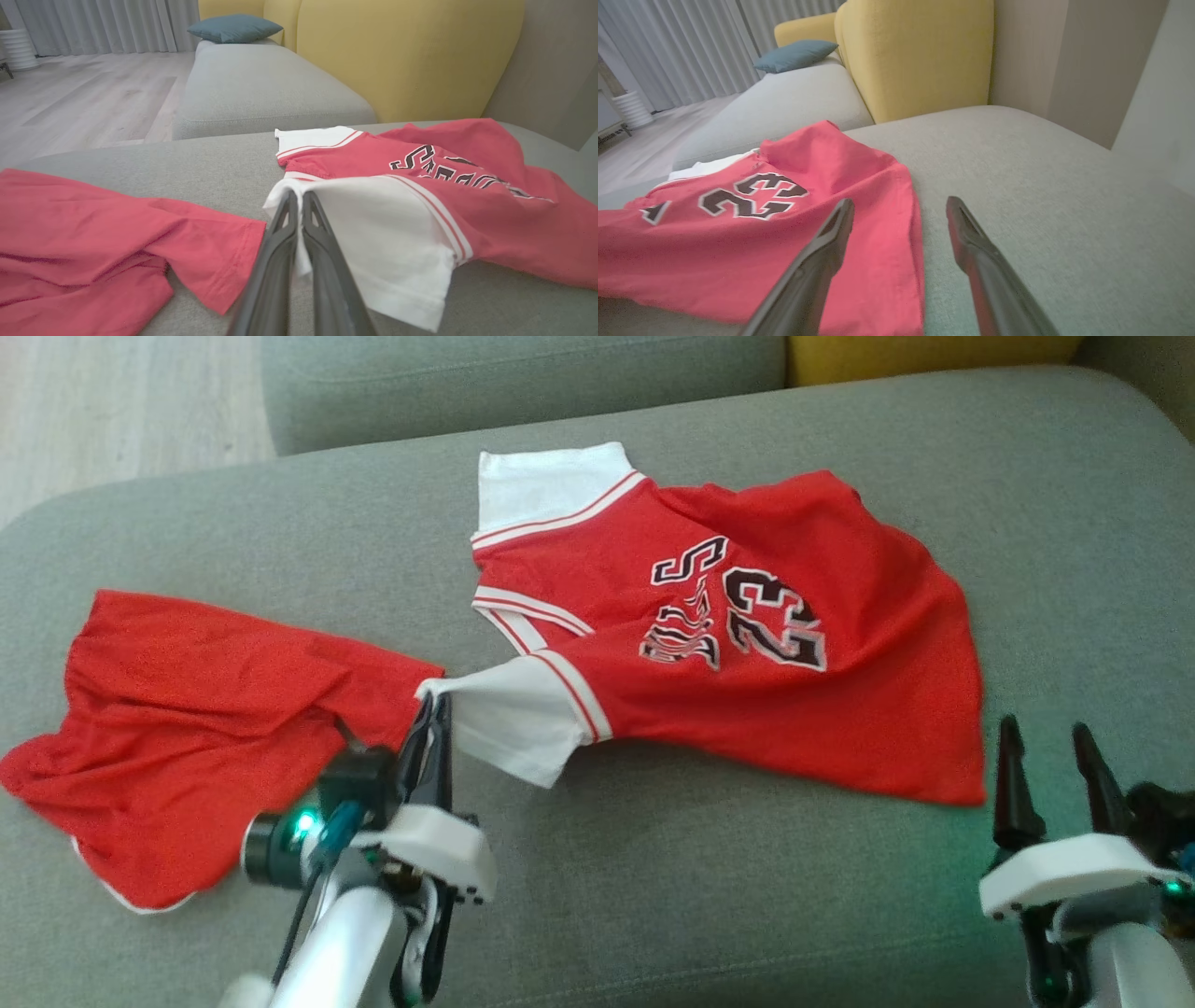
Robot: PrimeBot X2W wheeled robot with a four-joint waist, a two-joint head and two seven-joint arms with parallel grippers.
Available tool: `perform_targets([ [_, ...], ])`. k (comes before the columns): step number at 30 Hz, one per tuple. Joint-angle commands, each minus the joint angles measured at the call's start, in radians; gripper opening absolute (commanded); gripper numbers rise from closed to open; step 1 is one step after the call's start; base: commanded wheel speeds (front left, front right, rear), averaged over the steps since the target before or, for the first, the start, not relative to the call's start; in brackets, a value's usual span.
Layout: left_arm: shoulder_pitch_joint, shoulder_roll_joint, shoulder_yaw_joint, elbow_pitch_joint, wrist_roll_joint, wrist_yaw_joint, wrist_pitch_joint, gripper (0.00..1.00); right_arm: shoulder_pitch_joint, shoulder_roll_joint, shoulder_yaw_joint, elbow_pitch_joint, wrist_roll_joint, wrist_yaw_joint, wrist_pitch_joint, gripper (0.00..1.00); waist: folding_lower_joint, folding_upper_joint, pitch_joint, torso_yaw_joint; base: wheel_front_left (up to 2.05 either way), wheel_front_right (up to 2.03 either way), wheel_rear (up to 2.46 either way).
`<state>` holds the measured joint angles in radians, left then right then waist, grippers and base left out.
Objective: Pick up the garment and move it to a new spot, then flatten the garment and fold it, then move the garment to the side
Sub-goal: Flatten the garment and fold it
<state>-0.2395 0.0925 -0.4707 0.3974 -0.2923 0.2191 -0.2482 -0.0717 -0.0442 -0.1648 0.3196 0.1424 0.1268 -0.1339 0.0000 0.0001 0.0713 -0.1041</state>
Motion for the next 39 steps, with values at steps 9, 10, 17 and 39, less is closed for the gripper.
perform_targets([
  [9, 0.083, 0.012, 0.066, -0.15, 0.026, -0.016, -0.013, 0.0, -0.054, -0.006, -0.023, 0.142, 0.07, 0.004, 0.067, 1.0, 0.0, -0.0001, -0.008, 0.025, 0.0, 0.0, 0.0],
  [10, 0.086, 0.01, 0.066, -0.151, 0.027, -0.018, -0.013, 0.0, -0.061, -0.006, -0.017, 0.165, 0.082, 0.004, 0.071, 1.0, 0.0, -0.0001, -0.006, 0.026, 0.0, 0.0, 0.0],
  [17, 0.089, -0.001, 0.069, -0.162, 0.042, -0.034, -0.013, 0.0, -0.128, -0.006, 0.01, 0.32, 0.149, 0.004, 0.054, 1.0, 0.0, -0.0001, 0.011, 0.034, 0.0, 0.0, 0.0],
  [39, 0.073, -0.018, 0.139, -0.198, 0.048, -0.064, -0.014, 0.0, -0.3, -0.006, 0.184, 0.544, 0.316, 0.004, -0.04, 0.0, 0.0, -0.0001, -0.011, 0.027, 0.0, 0.0, 0.0],
])
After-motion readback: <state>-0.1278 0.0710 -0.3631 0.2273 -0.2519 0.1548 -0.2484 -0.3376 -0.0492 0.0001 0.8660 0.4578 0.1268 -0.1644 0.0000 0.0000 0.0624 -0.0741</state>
